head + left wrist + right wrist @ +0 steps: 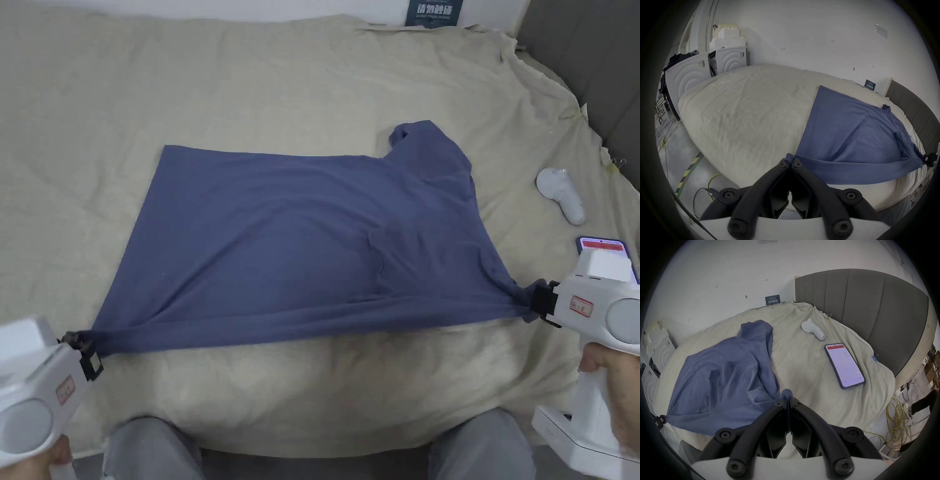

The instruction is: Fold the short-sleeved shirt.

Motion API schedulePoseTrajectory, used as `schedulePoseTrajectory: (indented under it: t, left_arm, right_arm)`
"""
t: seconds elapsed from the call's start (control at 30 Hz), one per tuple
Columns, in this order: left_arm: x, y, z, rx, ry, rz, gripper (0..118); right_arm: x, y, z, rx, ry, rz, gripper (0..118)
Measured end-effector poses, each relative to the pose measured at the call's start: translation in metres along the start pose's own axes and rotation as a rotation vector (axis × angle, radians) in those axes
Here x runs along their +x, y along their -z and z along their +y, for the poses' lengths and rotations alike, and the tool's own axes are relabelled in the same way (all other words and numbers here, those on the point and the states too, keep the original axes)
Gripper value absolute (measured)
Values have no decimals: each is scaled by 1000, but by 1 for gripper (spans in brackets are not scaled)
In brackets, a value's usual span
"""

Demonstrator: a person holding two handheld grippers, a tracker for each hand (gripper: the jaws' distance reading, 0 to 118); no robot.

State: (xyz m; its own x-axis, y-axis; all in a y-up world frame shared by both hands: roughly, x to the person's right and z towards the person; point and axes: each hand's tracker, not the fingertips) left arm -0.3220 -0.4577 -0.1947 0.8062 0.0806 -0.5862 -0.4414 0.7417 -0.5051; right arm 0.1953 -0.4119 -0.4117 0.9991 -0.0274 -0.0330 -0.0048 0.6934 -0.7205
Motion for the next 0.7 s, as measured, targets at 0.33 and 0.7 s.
schedulePoseTrajectory:
  t: [0.33, 0.7]
  left_arm:
    - [-1, 7, -12, -51, -4, 22, 37]
    - [-19, -57, 58, 170, -5, -18, 118]
  right_arm:
    - [1, 17, -20, -53, 33, -36, 38]
    - [12, -81, 21, 293, -13, -6, 91]
